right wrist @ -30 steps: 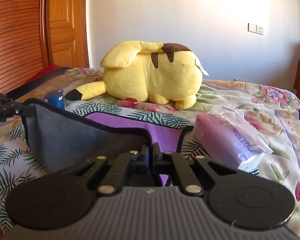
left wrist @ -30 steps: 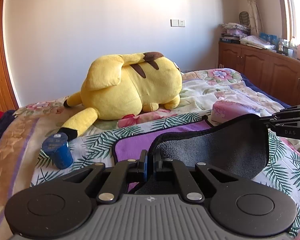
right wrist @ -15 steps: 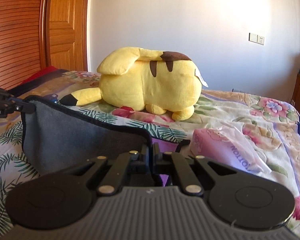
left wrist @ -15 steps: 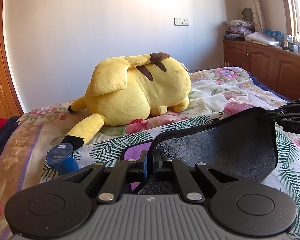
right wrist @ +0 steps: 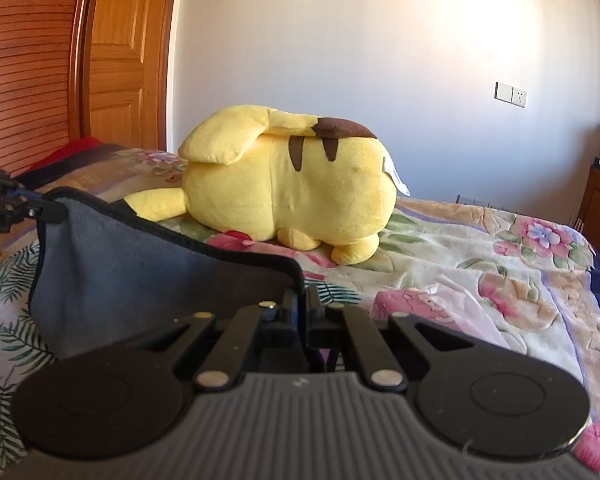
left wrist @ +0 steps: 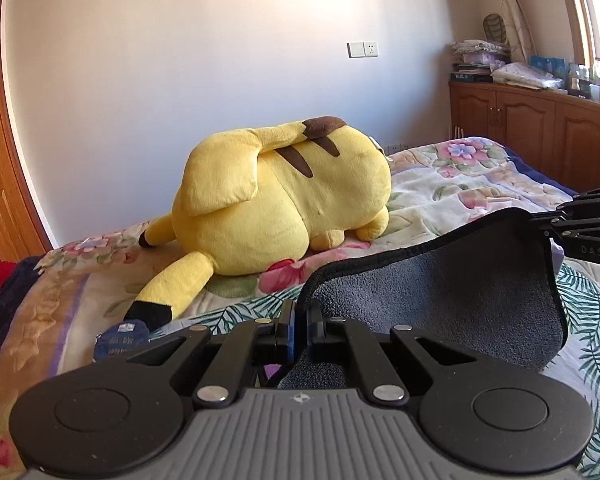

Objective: Fold towel

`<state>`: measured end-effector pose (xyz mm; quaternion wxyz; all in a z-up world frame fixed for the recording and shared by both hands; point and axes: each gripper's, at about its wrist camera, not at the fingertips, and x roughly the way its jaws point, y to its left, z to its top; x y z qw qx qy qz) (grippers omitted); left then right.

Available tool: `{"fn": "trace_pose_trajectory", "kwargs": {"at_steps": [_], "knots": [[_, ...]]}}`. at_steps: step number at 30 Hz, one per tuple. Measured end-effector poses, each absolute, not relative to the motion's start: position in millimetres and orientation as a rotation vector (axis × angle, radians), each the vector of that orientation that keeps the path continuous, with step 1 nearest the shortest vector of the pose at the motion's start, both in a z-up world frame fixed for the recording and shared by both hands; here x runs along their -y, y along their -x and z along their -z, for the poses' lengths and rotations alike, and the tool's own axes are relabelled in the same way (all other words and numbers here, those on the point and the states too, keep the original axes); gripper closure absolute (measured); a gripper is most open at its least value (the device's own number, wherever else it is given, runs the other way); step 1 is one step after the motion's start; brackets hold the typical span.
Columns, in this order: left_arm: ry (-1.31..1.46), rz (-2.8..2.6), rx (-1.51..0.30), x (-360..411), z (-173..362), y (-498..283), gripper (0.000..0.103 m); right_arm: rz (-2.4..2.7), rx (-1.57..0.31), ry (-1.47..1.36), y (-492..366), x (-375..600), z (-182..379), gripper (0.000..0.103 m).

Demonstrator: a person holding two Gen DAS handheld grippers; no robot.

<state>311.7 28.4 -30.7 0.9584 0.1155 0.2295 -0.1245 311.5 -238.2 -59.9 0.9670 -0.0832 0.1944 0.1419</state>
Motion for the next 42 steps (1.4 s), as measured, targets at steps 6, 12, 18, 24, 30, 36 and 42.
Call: {"fn": "trace_pose_trajectory", "kwargs": {"at_steps": [6,12,18,24,30,36,42], "knots": [[-0.211,0.238,-0.470,-30.1,31.9,-329.9,0.103,-0.273,-0.389,0.172,-326.4,238.6,61.4,0.099],[-0.222,0.218,-0.479,-30.4,37.1,-344.4,0.103,-0.259,-0.388,0.151,-339.6,239.8,64.5,0.099],[-0.229,0.194,-0.483,-33.8,46.1,-358.8,0.103,-0.255,-0.387,0.163,-351.5,236.2,70.3,0.099],[-0.231,0.176,-0.497,-34.8,62.3,-376.7,0.103,-0.254,-0.389,0.180,-362.8,233.7,80.9,0.099],[-0.239,0.170,-0.517,-32.9,82.8,-395.7,0.103,-0.250,-0.413,0.177,-380.5,234.4,99.9,0.099],[-0.240,0.156,-0.548,-33.8,102.6,-409.3,0.103,-0.253,-0.443,0.184,-393.3,233.4,119.8,0.099],[-0.226,0.129,-0.607,-34.2,118.1,-417.3,0.093,-0.250,-0.489,0.173,-401.0,233.5,132.7,0.099]]}}
